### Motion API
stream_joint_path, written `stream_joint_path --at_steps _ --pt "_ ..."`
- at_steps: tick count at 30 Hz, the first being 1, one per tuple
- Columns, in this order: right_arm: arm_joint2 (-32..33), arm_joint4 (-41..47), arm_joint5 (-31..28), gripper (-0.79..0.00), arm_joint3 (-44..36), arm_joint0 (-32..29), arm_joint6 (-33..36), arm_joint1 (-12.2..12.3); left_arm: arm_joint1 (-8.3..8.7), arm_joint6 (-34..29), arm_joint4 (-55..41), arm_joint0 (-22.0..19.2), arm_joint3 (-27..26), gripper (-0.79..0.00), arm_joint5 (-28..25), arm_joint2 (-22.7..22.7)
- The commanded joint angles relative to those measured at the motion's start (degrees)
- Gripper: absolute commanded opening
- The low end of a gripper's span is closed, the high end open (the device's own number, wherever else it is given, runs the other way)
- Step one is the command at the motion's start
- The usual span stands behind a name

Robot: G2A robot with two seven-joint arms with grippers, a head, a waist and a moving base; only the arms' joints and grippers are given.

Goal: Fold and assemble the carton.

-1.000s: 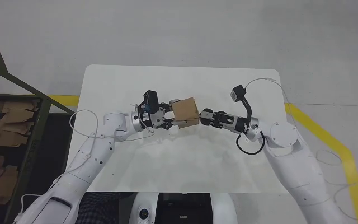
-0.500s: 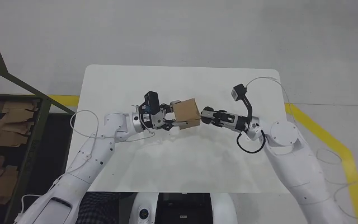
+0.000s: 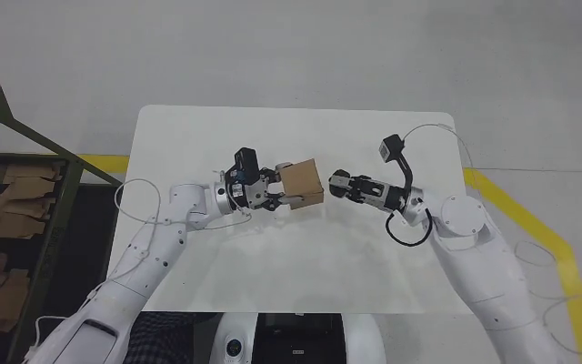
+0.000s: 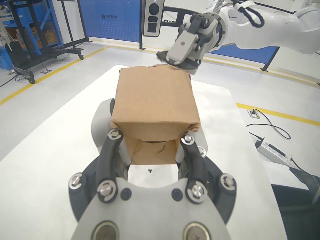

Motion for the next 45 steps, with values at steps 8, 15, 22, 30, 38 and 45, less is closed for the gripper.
stream_joint_path --at_steps 8,15,22,30,38,45 --pt "1.67 -0.14 -0.45 -0.785 -0.48 -1.91 -0.17 0.38 -1.02 -1.91 0.95 -2.2 7.04 -0.422 1.08 3.08" --pt "0.5 -0.76 -0.37 -0.779 0.46 -1.57 -0.41 0.2 -1.72 -1.94 4.57 -3.68 11.48 -0.416 1.87 5.71" --pt "-0.09 -0.9 -0.6 -0.782 1.12 -1.33 -0.56 0.08 -1.87 0.5 6.68 -4.37 13.95 0.0 2.11 6.31" --pt "-0.72 -1.23 -0.56 -0.785 2.52 -0.6 -1.3 -0.11 -1.07 3.85 8.1 -3.72 12.63 0.0 0.84 4.45" --pt "-0.21 -1.41 -1.3 -0.773 8.37 3.14 -4.04 -0.47 0.14 7.03 5.02 -1.99 10.75 0.0 -0.68 0.1" --pt "2.18 -0.93 -4.02 -0.76 15.39 8.19 -8.11 -0.73 0.9 6.45 -2.46 -0.77 11.48 0.0 2.3 -5.55"
